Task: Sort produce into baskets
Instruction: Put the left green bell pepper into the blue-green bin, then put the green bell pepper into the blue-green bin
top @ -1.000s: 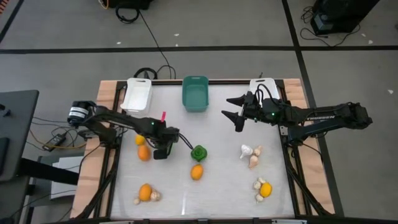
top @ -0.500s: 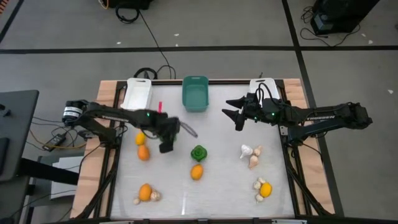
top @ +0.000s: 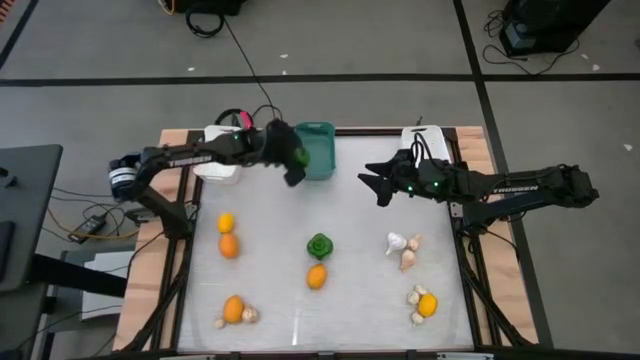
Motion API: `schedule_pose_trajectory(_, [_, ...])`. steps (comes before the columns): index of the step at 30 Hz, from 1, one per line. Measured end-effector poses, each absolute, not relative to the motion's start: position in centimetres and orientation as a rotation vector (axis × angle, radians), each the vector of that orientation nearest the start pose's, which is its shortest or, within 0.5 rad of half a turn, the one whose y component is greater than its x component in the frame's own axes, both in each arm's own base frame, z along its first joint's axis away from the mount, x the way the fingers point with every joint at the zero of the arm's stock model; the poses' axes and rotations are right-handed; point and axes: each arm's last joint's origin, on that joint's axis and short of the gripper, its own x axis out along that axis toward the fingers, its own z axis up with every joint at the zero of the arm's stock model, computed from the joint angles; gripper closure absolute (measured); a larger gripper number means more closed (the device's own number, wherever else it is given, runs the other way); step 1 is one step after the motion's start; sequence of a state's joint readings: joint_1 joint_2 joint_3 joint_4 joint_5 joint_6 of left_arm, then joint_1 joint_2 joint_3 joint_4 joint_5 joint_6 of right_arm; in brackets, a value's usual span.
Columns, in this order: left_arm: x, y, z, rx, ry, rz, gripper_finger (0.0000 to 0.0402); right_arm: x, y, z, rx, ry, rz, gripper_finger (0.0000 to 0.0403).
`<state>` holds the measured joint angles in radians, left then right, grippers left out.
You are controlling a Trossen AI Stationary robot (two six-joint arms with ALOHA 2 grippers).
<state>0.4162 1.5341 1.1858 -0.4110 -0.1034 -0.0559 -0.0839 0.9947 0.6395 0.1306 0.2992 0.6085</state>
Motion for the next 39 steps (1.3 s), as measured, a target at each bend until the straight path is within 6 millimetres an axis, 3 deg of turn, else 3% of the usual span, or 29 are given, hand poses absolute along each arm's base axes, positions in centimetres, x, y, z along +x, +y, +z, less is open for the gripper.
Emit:
schedule_pose_trajectory(4, [31.4,15.7,26.0,-0.193,0.683,0.533,0.0038,21.8,-2.6,27.2,0.612,0.124,-0.436,0.0129])
schedule_pose_trajectory(13, [32.7,18.2,22.8,-0.225,0.690,0.560,0.0037,21.7,-2.7,27.2,0.647,0.114,-0.460,0.0129])
schedule_pose_trajectory(21, [33.5,18.6,20.2,-0.291,0.730,0.549,0.0024,21.6,-3.4,27.1,0.637,0.104,-0.522,0.0129])
schedule_pose_trajectory(26, [33.6,18.7,19.8,-0.326,0.732,0.538,0.0004,21.6,-3.6,27.1,0.635,0.109,-0.517,0.0129])
schedule_pose_trajectory(31, [34.0,18.8,21.7,-0.312,0.753,0.523,0.0011,21.5,-3.8,26.8,0.634,0.132,-0.531,0.0129])
schedule_pose_trajectory(36, [34.7,18.9,26.3,-0.242,0.818,0.462,0.0012,21.3,-4.2,26.7,0.633,0.144,-0.559,0.0129])
schedule_pose_trajectory(39, [35.4,17.8,29.3,-0.149,0.831,0.336,0.0012,21.3,-4.6,26.7,0.623,0.144,-0.569,0.0129])
